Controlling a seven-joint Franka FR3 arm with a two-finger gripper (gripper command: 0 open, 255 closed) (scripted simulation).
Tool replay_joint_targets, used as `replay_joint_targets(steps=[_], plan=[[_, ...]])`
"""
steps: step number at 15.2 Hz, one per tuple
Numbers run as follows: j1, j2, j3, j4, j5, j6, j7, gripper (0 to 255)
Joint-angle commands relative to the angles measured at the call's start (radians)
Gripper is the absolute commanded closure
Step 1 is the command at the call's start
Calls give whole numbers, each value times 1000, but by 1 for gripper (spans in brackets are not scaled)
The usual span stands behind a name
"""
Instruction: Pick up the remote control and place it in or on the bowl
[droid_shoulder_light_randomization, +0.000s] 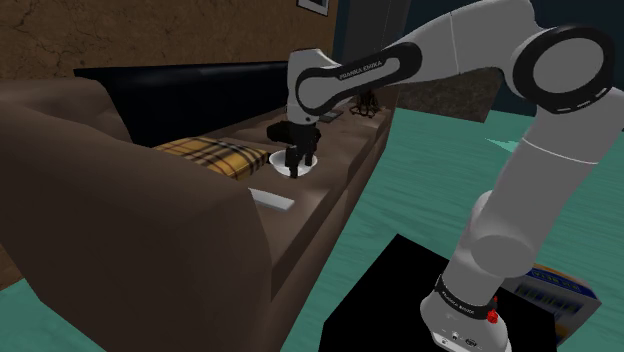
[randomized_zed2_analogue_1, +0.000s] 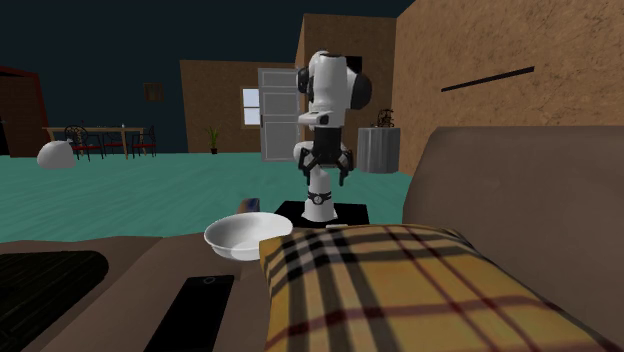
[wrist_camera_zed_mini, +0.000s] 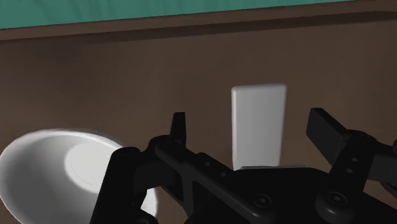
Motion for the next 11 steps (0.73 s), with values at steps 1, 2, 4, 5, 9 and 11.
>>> replay_joint_targets(steps=[1, 2, 4, 5, 9, 11], plan=[[5, 70, 6, 47, -1, 23, 4, 0], [8, 107, 9, 73, -3, 33, 9, 0], [16, 181, 16, 128, -6, 50, 17, 0], [20, 218, 19, 158, -9, 57, 21, 0], [38, 369, 29, 291, -19, 73, 36, 0], [47, 435, 32, 355, -23, 73, 42, 0]])
